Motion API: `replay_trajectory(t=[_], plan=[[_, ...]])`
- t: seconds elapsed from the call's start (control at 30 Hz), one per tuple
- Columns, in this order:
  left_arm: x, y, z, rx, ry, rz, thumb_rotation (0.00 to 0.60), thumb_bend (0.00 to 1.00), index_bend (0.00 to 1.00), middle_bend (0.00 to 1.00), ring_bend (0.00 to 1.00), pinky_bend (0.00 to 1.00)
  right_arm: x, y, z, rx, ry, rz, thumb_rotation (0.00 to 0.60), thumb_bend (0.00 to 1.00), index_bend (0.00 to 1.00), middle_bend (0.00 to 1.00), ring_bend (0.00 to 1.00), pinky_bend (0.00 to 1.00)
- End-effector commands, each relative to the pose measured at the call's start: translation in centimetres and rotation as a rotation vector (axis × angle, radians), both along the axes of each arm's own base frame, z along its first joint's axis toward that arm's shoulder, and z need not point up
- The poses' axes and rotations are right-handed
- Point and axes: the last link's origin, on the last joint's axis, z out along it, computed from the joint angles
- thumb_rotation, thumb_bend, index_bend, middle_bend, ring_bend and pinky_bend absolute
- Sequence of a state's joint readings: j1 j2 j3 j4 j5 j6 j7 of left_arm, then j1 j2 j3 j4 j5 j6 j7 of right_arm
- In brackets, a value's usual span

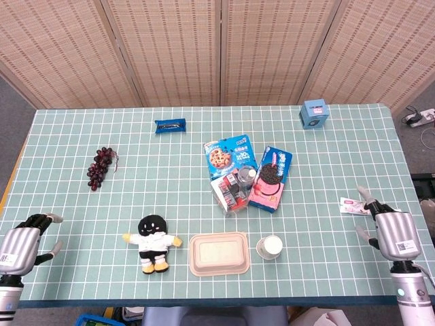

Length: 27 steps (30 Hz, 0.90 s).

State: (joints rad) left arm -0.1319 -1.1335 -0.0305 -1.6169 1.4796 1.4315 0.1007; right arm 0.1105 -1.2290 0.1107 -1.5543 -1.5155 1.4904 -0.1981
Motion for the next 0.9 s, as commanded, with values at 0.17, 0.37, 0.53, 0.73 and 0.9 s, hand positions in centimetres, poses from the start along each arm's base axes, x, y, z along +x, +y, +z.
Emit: replay_trajectory(t=[0.17, 0.37, 0.53, 0.73, 0.9], plan=[[0.3, -0.1, 0.1, -0.003, -0.01, -0.013, 0.6, 0.3, 0.41, 0.33, 0.28, 0.44, 3.3, -3.3, -2.0, 0.014, 0.015, 0.045, 0.6, 0.23, 0.11, 0.82, 0.9, 1.0], [0.5, -0.1, 0.3, 0.0, -0.019, -0.022, 0.6, 0.3, 0.41, 0.33, 0.28, 0.44, 6.1, -5.6, -4.4, 0.055, 0.035, 0.074, 0.6, 0.35, 0.11, 0.97, 0.99, 1.0], [0.4, 0.0, 0.5, 0.002, -0.023, -0.016, 0.6, 0.3, 0.41, 0.33, 0.28, 0.44, 8.1, -7.1, -6.7, 0.101, 0.053, 0.088, 0.6, 0.44, 0.11, 1.0, 1.0, 1.0], [0.3, 0.1, 1.0, 0.018, -0.027, -0.012, 0.6, 0.3, 0.42, 0.33, 0.28, 0.44, 10.0, -8.1, -9.3, 0.152, 0.08, 0.106, 0.6, 0.61, 0.11, 1.0, 1.0, 1.0], [0.1, 0.2, 1.1, 0.022, -0.028, -0.003, 0.6, 0.3, 0.42, 0.33, 0.28, 0.44, 11.3, -8.6, -11.2, 0.183, 0.113, 0.118, 0.6, 0.96, 0.11, 1.0, 1.0, 1.0]])
